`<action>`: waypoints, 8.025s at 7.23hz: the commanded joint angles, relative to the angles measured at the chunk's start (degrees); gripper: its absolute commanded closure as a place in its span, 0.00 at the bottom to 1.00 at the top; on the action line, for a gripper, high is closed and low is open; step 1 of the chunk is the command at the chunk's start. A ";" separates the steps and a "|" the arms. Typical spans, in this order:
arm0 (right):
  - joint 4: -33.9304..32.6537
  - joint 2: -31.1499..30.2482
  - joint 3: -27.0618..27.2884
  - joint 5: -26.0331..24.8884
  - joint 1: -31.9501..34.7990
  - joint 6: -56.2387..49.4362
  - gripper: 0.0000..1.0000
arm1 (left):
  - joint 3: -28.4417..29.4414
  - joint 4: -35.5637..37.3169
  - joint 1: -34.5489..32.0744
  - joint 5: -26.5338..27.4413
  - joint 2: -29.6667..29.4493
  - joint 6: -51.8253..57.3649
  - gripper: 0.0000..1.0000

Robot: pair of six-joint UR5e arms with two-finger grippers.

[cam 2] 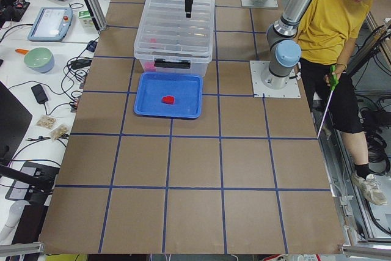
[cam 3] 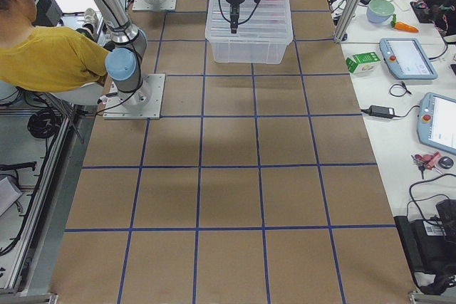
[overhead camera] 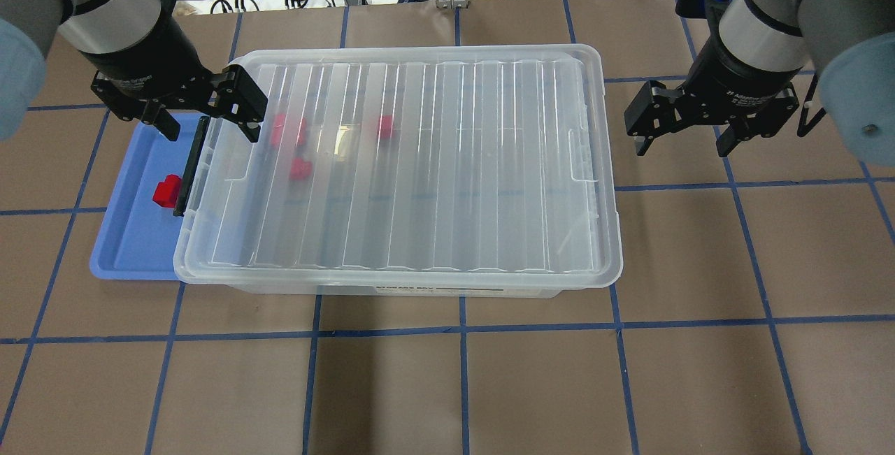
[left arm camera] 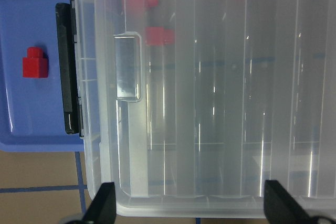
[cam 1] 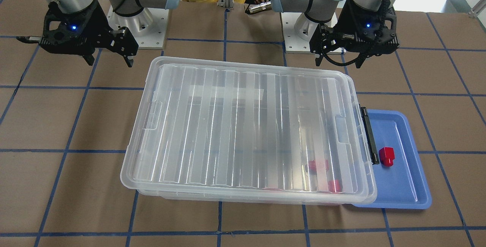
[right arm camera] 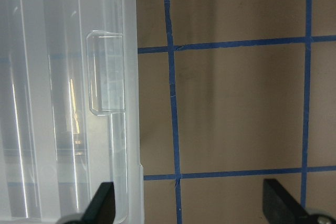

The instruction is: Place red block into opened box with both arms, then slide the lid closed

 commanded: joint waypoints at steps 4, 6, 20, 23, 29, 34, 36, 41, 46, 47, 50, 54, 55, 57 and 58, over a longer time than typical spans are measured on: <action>0.41 0.33 0.05 0.69 0.05 -0.27 0.00 | -0.30 0.00 -0.09 -0.17 0.47 -0.27 0.00; -0.20 1.29 1.63 0.79 -0.12 -0.09 0.00 | -0.30 -0.09 -0.18 0.01 0.48 -0.19 0.00; -14.71 13.42 2.69 -0.60 1.37 2.90 0.00 | -1.44 0.35 -0.18 -0.26 1.09 -0.19 0.00; -14.71 15.27 2.87 -0.27 1.37 3.25 0.00 | -1.44 0.44 -0.09 -0.34 1.09 -0.19 0.00; -14.71 15.63 2.86 -2.72 -0.99 0.02 0.00 | -1.44 0.44 0.09 -0.34 1.09 -0.19 0.00; -14.01 15.54 2.69 -3.08 -6.45 -5.80 0.00 | -1.44 0.44 0.09 -0.34 1.18 -0.19 0.00; -14.01 15.54 2.60 -4.57 -7.68 -7.37 0.00 | -1.44 0.44 0.09 -0.34 1.18 -0.19 0.00; -14.62 15.54 2.25 -6.33 -8.03 -10.81 0.00 | -1.44 0.44 0.09 -0.34 1.18 -0.19 0.00; -14.36 15.45 2.17 -6.33 -13.22 -16.79 0.00 | -1.44 0.44 0.09 -0.34 1.18 -0.19 0.00; -14.01 15.28 2.08 -6.33 -13.13 -16.70 0.00 | -1.44 0.44 0.09 -0.34 1.18 -0.19 0.00; -13.66 14.57 1.90 -5.46 -12.87 -15.82 0.00 | -1.36 0.44 0.09 -0.34 1.18 -0.19 0.00; -4.89 13.87 -6.25 -3.53 -12.26 -15.74 0.00 | -1.36 0.44 0.09 -0.34 1.18 -0.19 0.00; -0.17 13.00 -9.58 -3.52 -12.08 -15.74 0.00 | -1.36 0.44 0.09 -0.34 1.18 -0.19 0.00; 4.26 11.94 -13.12 -4.22 -10.16 -11.89 0.00 | -1.36 0.44 0.09 -0.34 1.18 -0.19 0.00; 4.19 10.54 -13.22 -5.44 -7.80 -11.09 0.00 | -1.36 0.44 0.09 -0.34 1.18 -0.19 0.00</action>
